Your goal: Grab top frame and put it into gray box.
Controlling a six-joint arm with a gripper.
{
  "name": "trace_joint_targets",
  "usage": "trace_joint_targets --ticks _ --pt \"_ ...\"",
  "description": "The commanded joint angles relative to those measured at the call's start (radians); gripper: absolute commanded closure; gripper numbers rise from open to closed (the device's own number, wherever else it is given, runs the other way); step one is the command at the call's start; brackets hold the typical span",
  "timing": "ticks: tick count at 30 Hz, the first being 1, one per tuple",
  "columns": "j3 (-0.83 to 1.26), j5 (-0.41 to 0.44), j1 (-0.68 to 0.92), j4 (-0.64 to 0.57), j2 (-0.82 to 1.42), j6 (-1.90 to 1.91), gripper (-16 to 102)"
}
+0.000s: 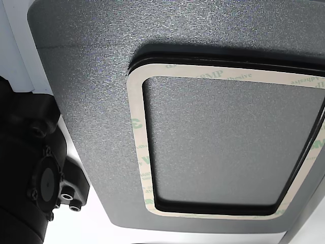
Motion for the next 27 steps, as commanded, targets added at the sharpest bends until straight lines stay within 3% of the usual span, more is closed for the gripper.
trace_joint_targets --ticks 1,18,27 --pt "0.043 -0.031 -0.018 0.009 0.028 0.164 98" --pt "0.279 -0.146 -0.002 0.011 0.037 0.719 98" --pt "0.272 -0.175 0.005 0.011 -0.023 0.790 98"
